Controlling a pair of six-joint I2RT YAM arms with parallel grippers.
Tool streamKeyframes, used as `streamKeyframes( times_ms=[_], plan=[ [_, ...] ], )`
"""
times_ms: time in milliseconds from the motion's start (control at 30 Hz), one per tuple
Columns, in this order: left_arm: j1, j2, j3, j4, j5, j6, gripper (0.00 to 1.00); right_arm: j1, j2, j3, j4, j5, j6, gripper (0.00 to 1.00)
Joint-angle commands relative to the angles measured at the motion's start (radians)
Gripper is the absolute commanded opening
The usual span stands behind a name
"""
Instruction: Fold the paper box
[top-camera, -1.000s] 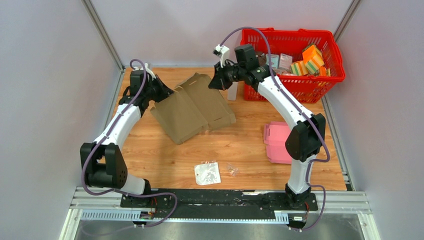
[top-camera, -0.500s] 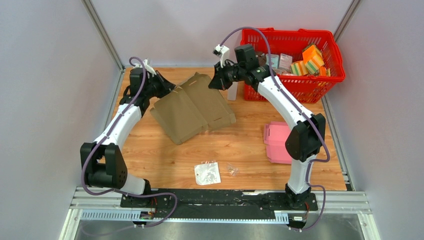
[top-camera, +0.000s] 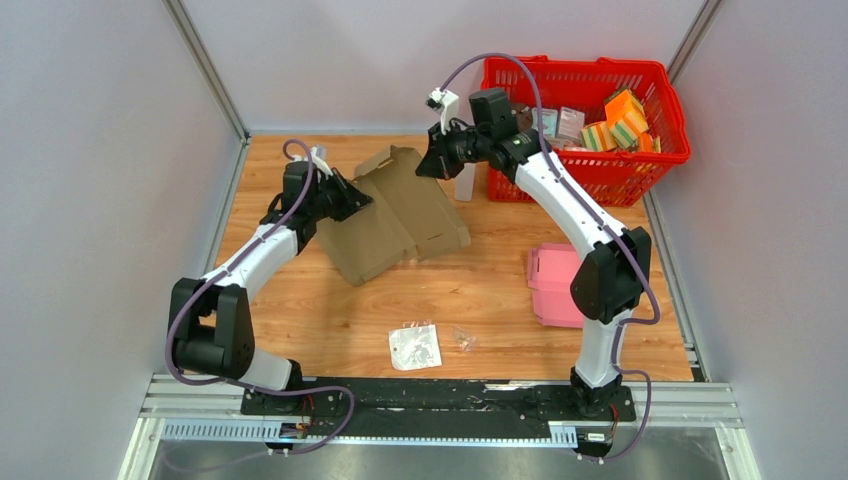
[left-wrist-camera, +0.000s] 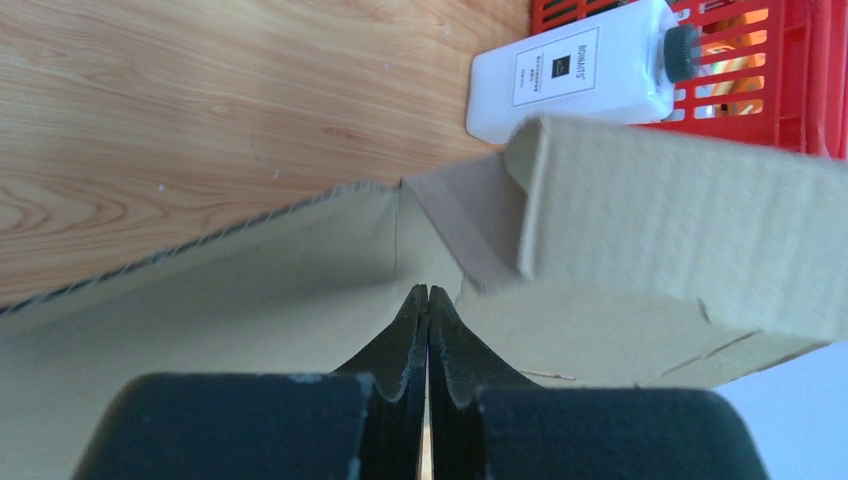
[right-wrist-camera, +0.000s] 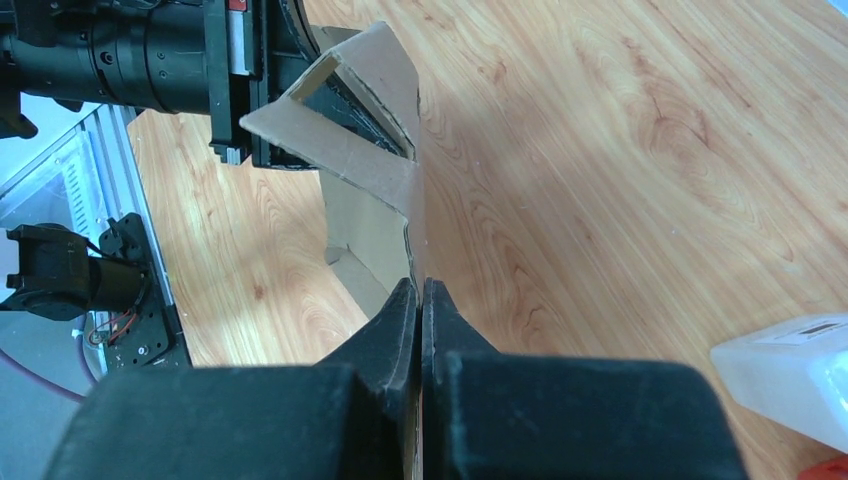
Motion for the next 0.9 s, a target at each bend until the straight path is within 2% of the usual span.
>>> streamKeyframes(
  times_ms=[0,67,100,133,200,500,667,800,867],
  plan=[
    [0.004,-0.113,0.052,0.029,0.022,0.133,0.21,0.007,0.013,0.082,-0.005,0.006,-0.052,0.0],
    [-0.025,-0.191,0.086,0.027,0.054,0.211,0.31,0.014,0.018,0.099,-0.026,0.015,-0.078,0.0],
    [-0.047,-0.209,0.12,-0.015,0.036,0.33,0.43,0.017,0.019,0.103,-0.03,0.029,-0.095,0.0],
    [-0.071,-0.22,0.159,-0.15,0.005,0.393,0.46,0.02,0.027,0.113,-0.047,0.03,-0.103,0.0],
    [-0.135,-0.226,0.262,-0.236,-0.067,0.524,0.49,0.021,0.044,0.151,-0.065,0.027,-0.12,0.0],
    [-0.176,-0.142,0.416,-0.314,-0.156,0.644,0.52,0.041,0.131,0.291,-0.182,0.064,-0.204,0.0],
    [-0.179,-0.101,0.454,-0.268,-0.136,0.58,0.48,0.057,0.148,0.312,-0.202,0.077,-0.216,0.0],
    [-0.179,-0.044,0.502,-0.264,-0.076,0.5,0.31,0.064,0.151,0.309,-0.2,0.077,-0.218,0.0],
    [-0.179,-0.019,0.506,-0.265,-0.056,0.485,0.28,0.07,0.148,0.308,-0.2,0.077,-0.218,0.0]
  ],
)
